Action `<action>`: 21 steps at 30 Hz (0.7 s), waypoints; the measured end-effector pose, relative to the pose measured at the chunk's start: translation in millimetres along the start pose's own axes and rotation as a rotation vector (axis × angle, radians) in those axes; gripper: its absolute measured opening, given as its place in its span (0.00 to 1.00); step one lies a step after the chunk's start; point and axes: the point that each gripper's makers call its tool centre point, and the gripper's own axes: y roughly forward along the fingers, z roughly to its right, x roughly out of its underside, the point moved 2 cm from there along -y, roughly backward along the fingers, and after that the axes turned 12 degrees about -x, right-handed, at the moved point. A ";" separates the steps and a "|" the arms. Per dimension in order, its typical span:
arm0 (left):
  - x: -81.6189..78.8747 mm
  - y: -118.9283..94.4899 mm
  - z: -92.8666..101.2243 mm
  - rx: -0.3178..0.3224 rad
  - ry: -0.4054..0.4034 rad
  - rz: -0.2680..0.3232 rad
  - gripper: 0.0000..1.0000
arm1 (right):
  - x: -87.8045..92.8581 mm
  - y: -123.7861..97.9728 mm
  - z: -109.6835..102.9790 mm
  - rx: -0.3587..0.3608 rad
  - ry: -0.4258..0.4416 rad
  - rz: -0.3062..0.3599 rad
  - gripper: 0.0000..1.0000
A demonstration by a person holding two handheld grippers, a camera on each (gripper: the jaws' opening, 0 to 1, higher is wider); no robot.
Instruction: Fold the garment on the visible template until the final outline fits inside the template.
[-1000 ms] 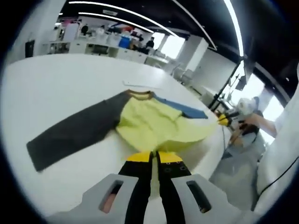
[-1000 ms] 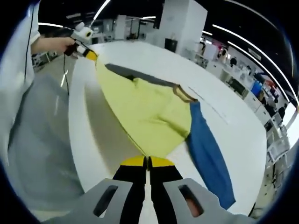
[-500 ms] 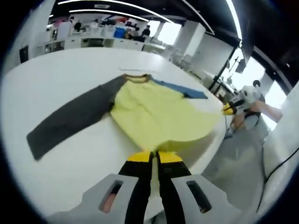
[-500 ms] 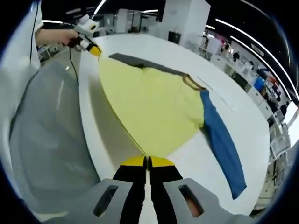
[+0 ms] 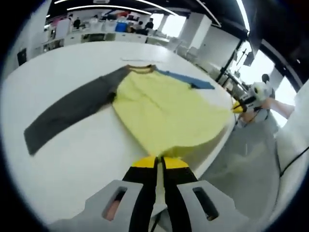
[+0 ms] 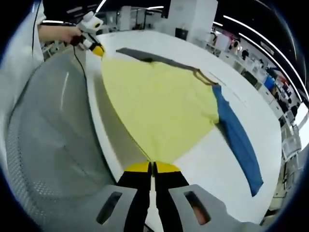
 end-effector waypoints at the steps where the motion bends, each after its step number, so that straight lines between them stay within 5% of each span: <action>1: 2.0 0.3 -0.1 0.001 0.000 -0.004 0.00 | 2.1 1.7 -1.5 0.000 0.004 0.000 0.03; 21: 41.7 12.9 1.7 0.002 0.028 -0.083 0.00 | 21.8 22.0 -19.3 -0.026 0.012 -0.044 0.03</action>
